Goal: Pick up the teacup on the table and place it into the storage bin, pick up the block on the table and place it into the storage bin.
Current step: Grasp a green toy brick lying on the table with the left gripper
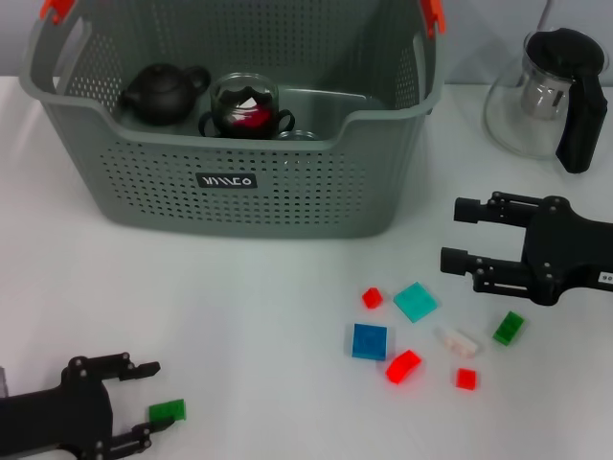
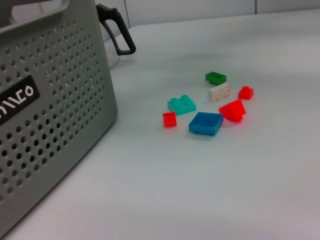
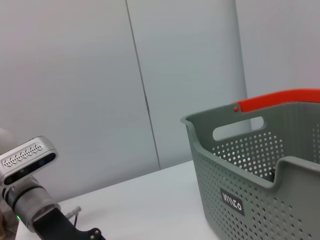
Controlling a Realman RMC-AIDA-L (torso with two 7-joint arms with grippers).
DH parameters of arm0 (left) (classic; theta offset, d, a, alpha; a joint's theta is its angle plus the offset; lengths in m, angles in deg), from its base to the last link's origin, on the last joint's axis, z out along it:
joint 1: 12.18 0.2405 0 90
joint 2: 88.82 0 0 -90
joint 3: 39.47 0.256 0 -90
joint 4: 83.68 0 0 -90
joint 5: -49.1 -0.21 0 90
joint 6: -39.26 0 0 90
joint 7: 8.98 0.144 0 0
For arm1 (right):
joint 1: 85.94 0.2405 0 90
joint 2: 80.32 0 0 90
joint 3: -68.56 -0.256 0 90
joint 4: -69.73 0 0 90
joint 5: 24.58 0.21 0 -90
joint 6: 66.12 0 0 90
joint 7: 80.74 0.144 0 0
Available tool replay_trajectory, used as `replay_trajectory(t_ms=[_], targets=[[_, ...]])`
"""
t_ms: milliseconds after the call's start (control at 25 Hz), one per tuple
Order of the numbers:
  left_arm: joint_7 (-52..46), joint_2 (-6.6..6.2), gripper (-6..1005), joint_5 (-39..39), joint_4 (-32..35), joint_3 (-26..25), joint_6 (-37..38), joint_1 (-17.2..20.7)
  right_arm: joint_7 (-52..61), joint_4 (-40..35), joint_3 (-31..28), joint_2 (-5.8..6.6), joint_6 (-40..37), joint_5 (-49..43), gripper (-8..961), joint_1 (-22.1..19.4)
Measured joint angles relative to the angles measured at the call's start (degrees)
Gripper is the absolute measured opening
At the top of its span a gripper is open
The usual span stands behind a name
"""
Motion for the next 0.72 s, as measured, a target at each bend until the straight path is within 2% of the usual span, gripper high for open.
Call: replay_trajectory(t_ms=[400,520,640,720], targets=[[0.54,-0.19,592,1.71,-2.25,-0.41,-4.16,-3.05,0.67,-0.27,-0.05,0.01,0.16,0.01,741,0.0],[0.55,-0.25,593,2.52,-2.25,-0.42,-3.5,-3.17,0.67,-0.29,-0.05,0.01,0.12,0.04,741,0.03],[0.55,-0.26,525,2.54,-2.0,-0.4,-2.49,-2.52,0.67,-0.29,-0.21,0.01,0.01,0.06,741,0.05],[0.55,-0.19,527,2.34,-1.96,-0.27,-2.33,-2.13,0.67,-0.29,-0.48,0.01,0.0,0.05,741,0.06]])
